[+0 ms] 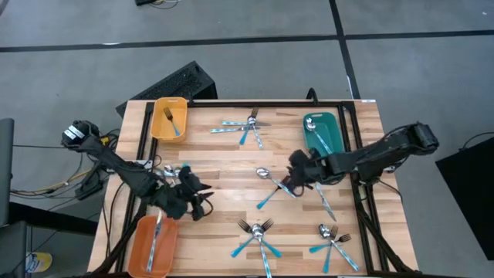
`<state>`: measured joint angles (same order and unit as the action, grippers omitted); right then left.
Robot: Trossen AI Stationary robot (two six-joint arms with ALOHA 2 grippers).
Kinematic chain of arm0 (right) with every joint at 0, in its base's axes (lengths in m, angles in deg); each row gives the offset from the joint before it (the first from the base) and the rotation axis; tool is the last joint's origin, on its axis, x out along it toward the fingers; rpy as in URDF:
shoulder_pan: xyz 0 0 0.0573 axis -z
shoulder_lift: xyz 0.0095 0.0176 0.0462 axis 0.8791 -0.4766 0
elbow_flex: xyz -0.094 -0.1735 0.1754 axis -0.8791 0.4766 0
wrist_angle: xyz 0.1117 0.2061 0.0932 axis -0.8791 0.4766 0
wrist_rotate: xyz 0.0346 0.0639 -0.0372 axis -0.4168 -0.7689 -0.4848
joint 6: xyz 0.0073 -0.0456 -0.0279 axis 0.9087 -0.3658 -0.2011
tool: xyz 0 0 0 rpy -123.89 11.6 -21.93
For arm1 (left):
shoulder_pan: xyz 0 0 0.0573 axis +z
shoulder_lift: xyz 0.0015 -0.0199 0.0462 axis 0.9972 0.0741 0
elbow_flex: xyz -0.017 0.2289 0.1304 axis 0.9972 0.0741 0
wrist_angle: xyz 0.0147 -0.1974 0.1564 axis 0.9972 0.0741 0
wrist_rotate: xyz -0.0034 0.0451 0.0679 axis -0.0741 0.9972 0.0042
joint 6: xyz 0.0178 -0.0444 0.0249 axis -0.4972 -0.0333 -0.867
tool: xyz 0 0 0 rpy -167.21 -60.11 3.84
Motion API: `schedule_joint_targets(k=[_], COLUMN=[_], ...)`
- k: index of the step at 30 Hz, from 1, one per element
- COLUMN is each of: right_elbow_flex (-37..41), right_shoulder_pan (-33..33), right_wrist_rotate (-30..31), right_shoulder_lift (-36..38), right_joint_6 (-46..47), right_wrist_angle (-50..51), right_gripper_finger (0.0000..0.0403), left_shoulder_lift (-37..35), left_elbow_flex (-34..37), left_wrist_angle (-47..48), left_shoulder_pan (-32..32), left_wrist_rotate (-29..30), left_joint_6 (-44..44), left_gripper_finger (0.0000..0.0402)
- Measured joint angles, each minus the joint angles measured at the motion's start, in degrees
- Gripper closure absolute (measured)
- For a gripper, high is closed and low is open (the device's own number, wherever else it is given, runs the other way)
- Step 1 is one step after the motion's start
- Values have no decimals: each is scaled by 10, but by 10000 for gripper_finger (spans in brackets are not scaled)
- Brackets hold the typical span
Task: Sort silverware by color (type)
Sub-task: Put the white-blue spoon into the blue bin
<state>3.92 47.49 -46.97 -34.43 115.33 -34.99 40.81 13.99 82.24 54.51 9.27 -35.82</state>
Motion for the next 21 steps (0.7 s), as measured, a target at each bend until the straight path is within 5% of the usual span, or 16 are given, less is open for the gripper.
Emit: schedule_joint_targets(k=[10, 16, 21], right_elbow_flex=[0, 0, 0], right_shoulder_pan=[-123, -193, -210], right_wrist_rotate=[-145, -189, -162], right_shoulder_lift=[-7, -11, -11], right_joint_6=[290, 421, 412], right_wrist_angle=[207, 235, 242], right_gripper_finger=[294, 294, 294], left_shoulder_lift=[0, 0, 0], left_elbow_flex=[142, 139, 113], left_wrist_angle=[-441, -487, -489], left_shoulder_pan=[174, 263, 347], left_wrist_rotate=[-174, -186, -256], left_joint_6=[-271, -381, -448], left_gripper_finger=[310, 310, 310])
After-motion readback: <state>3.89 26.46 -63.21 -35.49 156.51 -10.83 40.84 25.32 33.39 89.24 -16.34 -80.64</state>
